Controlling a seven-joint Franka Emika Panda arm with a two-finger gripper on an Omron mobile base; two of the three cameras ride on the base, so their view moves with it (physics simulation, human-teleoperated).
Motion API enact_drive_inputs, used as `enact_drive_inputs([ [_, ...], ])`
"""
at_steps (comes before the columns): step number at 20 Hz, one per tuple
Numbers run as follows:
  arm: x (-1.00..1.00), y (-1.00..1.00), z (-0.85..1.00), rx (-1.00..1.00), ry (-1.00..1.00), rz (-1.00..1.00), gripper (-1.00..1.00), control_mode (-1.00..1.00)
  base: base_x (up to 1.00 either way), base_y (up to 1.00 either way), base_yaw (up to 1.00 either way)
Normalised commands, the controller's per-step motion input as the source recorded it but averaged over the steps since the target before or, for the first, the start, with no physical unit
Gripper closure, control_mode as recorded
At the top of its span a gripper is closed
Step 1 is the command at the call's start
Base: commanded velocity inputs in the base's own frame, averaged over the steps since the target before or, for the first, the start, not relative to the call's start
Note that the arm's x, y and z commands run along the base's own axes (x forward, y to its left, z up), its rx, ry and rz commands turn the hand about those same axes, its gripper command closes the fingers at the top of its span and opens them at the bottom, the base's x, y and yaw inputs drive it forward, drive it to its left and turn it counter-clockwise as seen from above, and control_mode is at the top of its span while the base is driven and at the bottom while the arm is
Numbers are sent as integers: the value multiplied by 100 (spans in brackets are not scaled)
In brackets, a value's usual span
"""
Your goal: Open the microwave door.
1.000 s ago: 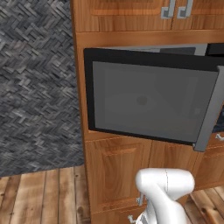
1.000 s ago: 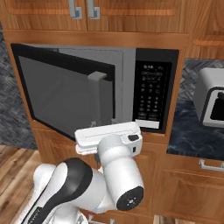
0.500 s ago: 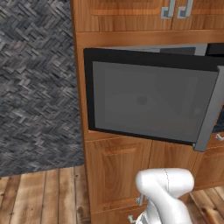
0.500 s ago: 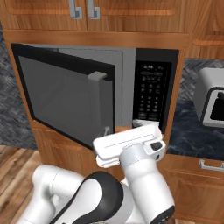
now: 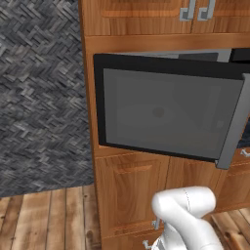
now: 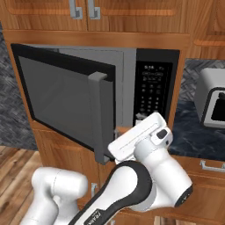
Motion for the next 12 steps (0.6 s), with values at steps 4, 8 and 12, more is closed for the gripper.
enact_drive_inputs([
  [4, 69, -9, -39, -35, -9, 3, -100, -100, 0, 0, 0],
  [8, 73, 0, -24, -29, -7, 4, -100, -100, 0, 0, 0],
  [12, 64, 0, -8, -15, -2, 9, -100, -100, 0, 0, 0],
])
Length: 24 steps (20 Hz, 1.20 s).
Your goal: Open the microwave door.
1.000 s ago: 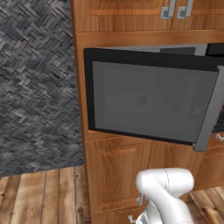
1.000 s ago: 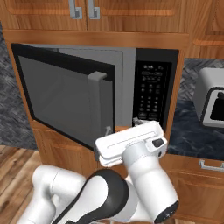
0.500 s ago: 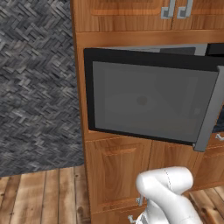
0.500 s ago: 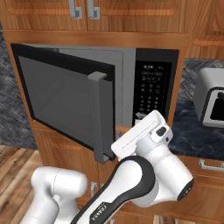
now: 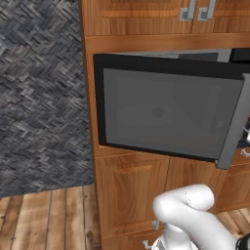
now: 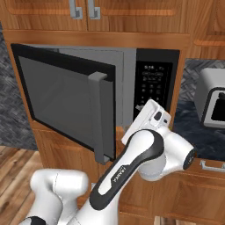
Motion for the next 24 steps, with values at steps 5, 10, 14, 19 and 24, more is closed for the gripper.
enact_drive_inputs([
  [5, 34, 28, -7, -12, -11, 12, -100, -100, 0, 0, 0],
  [10, 0, 69, -8, -16, -21, 16, -100, -100, 0, 0, 0],
  [14, -41, 93, -5, -20, -22, 24, -100, -100, 0, 0, 0],
  [19, -80, 69, 0, -7, -20, 39, -100, -100, 0, 0, 0],
  [24, -73, 43, 0, 0, -19, 47, -100, -100, 0, 0, 0],
])
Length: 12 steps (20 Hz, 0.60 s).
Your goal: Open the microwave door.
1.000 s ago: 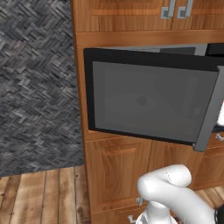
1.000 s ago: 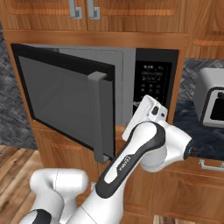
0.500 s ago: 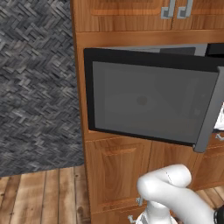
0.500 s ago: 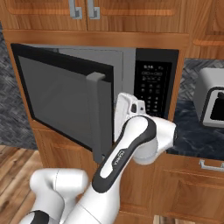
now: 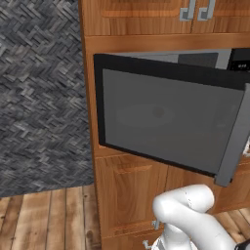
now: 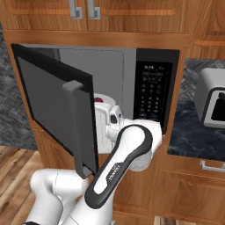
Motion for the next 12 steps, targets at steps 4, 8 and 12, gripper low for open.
enact_drive_inputs([
  [4, -68, 43, 0, 0, -20, 46, -100, -100, 0, 0, 0],
  [8, -63, 48, -4, 1, -23, 46, -100, -100, 0, 0, 0],
  [12, -58, 54, -17, 6, -36, 41, -100, -100, 0, 0, 0],
])
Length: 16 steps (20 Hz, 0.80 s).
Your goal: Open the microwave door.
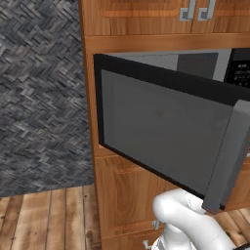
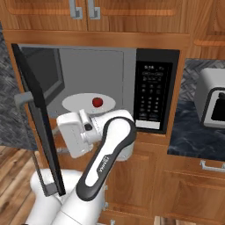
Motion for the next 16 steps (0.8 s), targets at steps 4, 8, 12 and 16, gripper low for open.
enact_drive_inputs([
  [4, -74, 62, -22, 6, -47, 30, -100, -100, 0, 0, 0],
  [8, -84, 95, -15, 2, -45, 16, -100, -100, 0, 0, 0],
  [12, -41, 100, -3, 0, -25, 1, -100, -100, 0, 0, 0],
  [16, 4, 100, -4, 1, -8, 0, -100, -100, 0, 0, 0],
])
